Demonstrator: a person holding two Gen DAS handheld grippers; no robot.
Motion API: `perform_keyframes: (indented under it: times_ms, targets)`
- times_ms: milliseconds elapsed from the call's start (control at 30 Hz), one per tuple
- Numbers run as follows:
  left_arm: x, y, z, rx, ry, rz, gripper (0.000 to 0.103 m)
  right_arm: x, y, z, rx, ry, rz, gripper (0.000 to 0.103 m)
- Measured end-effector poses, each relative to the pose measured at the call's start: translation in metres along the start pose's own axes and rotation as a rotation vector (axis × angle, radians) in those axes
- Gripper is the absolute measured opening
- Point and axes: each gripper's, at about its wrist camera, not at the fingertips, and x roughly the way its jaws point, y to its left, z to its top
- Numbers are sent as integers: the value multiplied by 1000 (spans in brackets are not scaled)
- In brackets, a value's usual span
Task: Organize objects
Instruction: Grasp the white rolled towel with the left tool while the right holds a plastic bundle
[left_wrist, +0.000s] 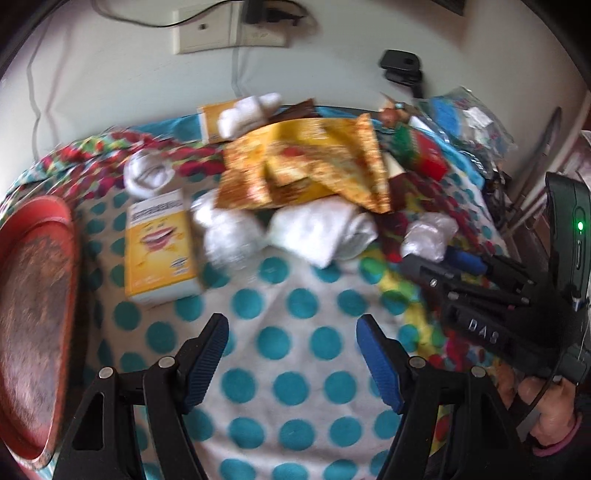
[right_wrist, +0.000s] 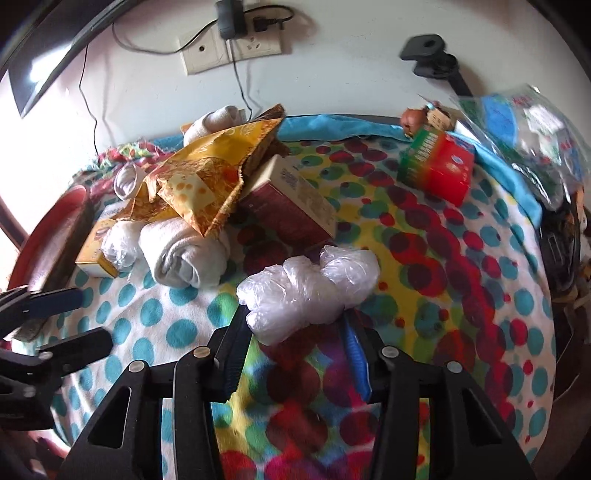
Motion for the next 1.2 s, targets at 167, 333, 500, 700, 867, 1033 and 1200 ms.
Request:
perform_keyframes:
  times_ms: [167, 333, 500, 700, 867, 1033, 1200]
  targets:
    - [15, -13, 17, 32, 4, -71, 74, -11, -12, -10, 32, -8, 16, 45]
    - [33, -18, 31, 86, 26, -37, 74, -14, -15, -13, 32, -23, 36, 45]
    - [43, -17, 43, 85, 21, -7, 74, -16, -11, -16, 10, -47, 52, 45]
    - [67, -25, 44, 120, 51, 63, 74, -15, -9, -16, 8, -60, 81, 45]
    - [65, -29, 40, 136, 27, 90, 74, -13, -10, -16, 15, -64, 94, 45]
    - [59, -20, 38, 103, 1, 77, 49, -13, -11, -16, 23, -62, 102, 45]
    - [48, -17, 32, 81, 16, 36, 29, -15, -11, -16, 31, -63, 105, 46]
